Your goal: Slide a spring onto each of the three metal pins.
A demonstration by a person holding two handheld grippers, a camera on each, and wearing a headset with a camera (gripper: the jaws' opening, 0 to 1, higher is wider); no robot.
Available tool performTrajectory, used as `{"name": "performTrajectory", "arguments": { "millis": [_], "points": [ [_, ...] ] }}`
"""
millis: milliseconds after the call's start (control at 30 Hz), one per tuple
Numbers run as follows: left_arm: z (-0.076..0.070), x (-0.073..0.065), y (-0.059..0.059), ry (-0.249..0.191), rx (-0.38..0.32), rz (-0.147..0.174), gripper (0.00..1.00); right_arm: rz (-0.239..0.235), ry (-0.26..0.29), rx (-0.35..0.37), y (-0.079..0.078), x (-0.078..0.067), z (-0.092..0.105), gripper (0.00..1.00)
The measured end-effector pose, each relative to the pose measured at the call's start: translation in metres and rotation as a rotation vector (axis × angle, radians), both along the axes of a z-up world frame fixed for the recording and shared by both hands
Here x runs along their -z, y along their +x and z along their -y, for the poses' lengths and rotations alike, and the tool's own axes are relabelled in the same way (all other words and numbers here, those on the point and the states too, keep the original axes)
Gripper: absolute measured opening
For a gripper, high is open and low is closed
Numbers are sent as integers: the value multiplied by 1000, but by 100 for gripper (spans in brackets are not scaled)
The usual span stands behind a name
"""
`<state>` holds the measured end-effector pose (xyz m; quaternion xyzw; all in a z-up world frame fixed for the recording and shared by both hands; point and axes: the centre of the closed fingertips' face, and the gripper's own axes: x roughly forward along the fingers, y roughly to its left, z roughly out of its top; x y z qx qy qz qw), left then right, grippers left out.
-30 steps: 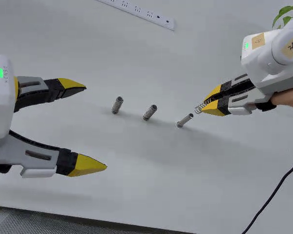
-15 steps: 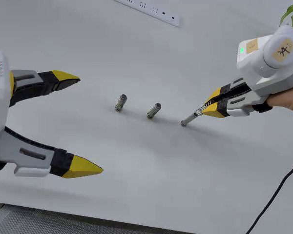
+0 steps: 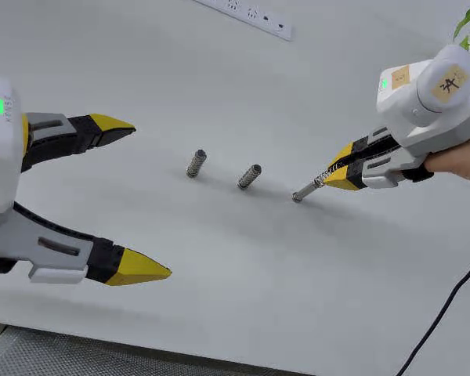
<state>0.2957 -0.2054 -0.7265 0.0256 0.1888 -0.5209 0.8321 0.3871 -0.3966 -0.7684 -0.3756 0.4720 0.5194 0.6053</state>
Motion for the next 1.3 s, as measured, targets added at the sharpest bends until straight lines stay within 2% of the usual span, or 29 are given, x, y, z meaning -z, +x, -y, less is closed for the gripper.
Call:
{"name": "performTrajectory", "arguments": {
  "millis": [900,1300],
  "points": [
    [0,2,0,-9,-3,-8,97,-7,-19,-30,-4,18,-2,7],
    [0,2,1,-11,-4,-12,96,-23,-23,-36,-2,37,-1,7]
  ]
}}
